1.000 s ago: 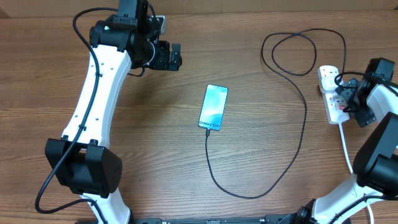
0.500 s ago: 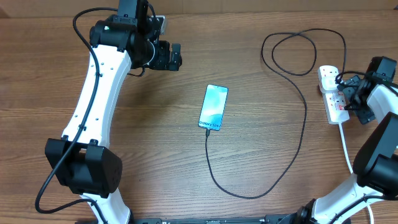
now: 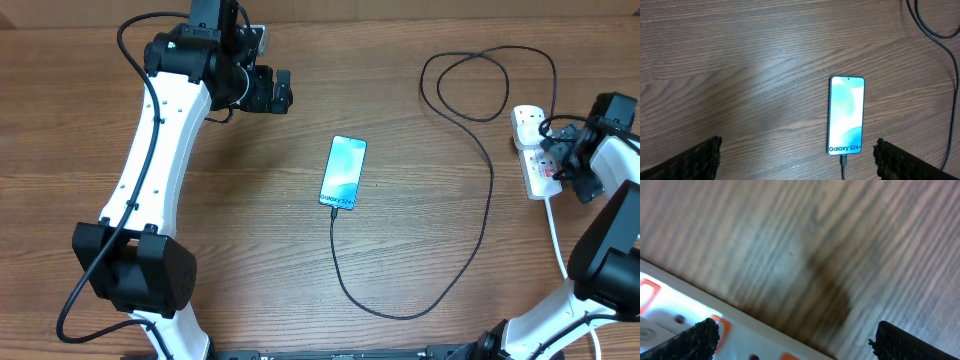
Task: Plug charger to phone and switch on socket
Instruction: 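Press the power strip's orange switch with the right gripper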
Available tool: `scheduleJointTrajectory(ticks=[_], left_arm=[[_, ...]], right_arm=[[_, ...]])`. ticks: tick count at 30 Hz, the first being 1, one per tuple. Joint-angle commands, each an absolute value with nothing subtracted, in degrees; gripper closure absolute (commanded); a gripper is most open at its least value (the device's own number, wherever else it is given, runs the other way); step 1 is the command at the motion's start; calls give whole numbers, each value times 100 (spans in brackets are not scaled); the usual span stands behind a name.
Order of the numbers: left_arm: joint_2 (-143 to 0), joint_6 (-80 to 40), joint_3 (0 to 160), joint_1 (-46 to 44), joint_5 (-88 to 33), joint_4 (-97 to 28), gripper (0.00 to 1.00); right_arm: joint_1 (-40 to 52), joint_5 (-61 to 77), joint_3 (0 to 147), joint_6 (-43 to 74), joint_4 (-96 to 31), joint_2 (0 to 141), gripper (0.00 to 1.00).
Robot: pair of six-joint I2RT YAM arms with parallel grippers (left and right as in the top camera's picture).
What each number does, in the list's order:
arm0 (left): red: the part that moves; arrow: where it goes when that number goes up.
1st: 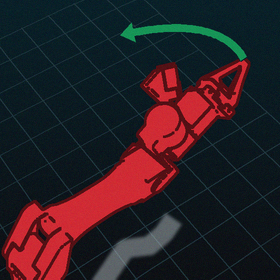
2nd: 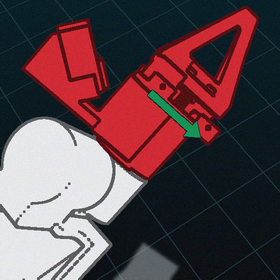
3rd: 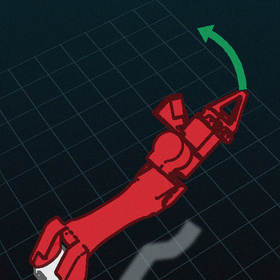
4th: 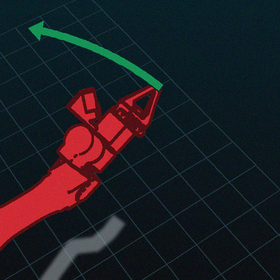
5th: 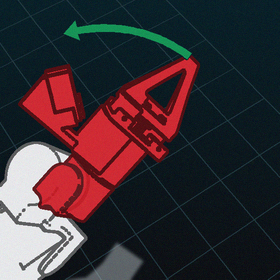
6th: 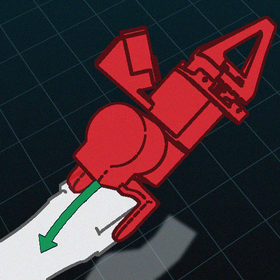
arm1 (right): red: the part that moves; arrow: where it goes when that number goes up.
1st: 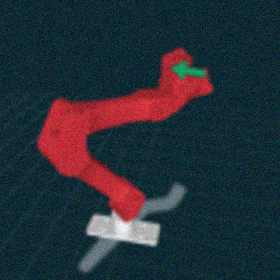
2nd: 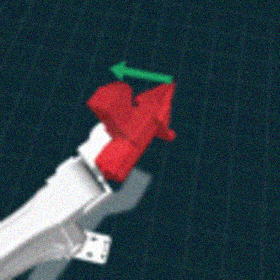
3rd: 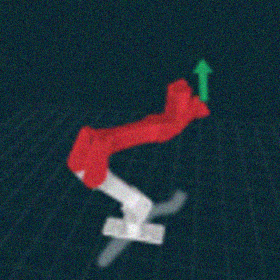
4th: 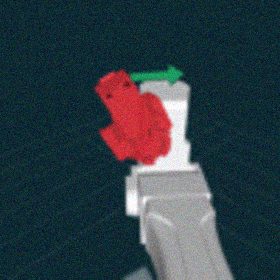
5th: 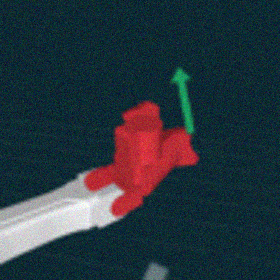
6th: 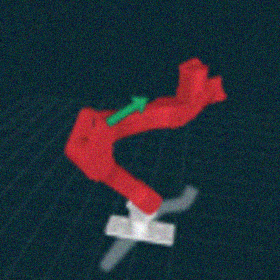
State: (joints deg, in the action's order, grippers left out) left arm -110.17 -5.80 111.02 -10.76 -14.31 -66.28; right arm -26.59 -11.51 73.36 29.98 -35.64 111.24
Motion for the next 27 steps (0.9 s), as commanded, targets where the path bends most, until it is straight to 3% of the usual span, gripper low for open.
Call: scheduleJointTrajectory(ticks=[1, 27], left_arm=[[-10938, -532, 11168, -1085, -1417, -6637, 1], [-10938, -532, 11168, -1085, -1417, -6635, 0]], right_arm=[[-2676, -1197, 7306, 2974, -3656, 11168, 0], [-2711, -764, 7290, 2974, -3531, 11168, 0]])
